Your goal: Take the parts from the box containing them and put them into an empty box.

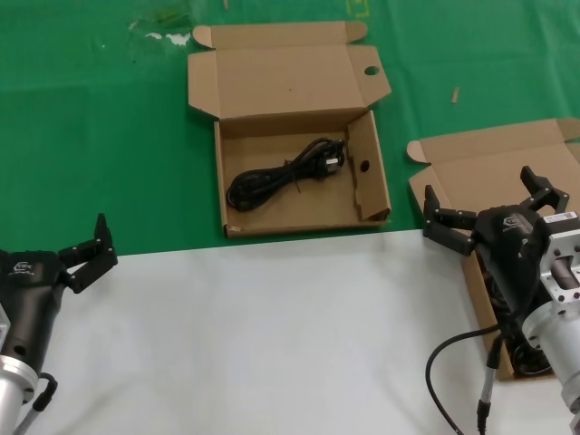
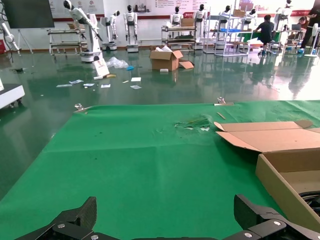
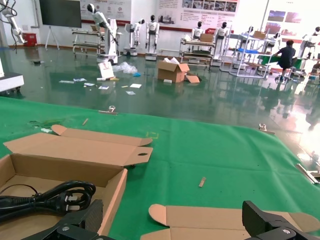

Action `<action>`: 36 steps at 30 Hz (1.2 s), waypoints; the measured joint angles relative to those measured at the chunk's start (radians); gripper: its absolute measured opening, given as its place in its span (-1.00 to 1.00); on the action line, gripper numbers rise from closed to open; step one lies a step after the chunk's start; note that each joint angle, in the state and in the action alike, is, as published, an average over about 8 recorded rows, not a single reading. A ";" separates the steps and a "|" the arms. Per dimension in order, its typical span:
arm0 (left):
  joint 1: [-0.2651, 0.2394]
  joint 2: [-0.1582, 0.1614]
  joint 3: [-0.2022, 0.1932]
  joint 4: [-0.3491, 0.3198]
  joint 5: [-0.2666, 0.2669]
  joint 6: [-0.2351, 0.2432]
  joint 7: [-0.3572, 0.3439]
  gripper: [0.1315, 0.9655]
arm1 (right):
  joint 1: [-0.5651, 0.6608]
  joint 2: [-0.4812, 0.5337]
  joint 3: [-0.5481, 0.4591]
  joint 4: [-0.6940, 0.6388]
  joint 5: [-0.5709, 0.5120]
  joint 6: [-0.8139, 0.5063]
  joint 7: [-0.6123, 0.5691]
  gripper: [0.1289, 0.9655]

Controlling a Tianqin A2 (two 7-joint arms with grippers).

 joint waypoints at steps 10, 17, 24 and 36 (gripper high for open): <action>0.000 0.000 0.000 0.000 0.000 0.000 0.000 1.00 | 0.000 0.000 0.000 0.000 0.000 0.000 0.000 1.00; 0.000 0.000 0.000 0.000 0.000 0.000 0.000 1.00 | 0.000 0.000 0.000 0.000 0.000 0.000 0.000 1.00; 0.000 0.000 0.000 0.000 0.000 0.000 0.000 1.00 | 0.000 0.000 0.000 0.000 0.000 0.000 0.000 1.00; 0.000 0.000 0.000 0.000 0.000 0.000 0.000 1.00 | 0.000 0.000 0.000 0.000 0.000 0.000 0.000 1.00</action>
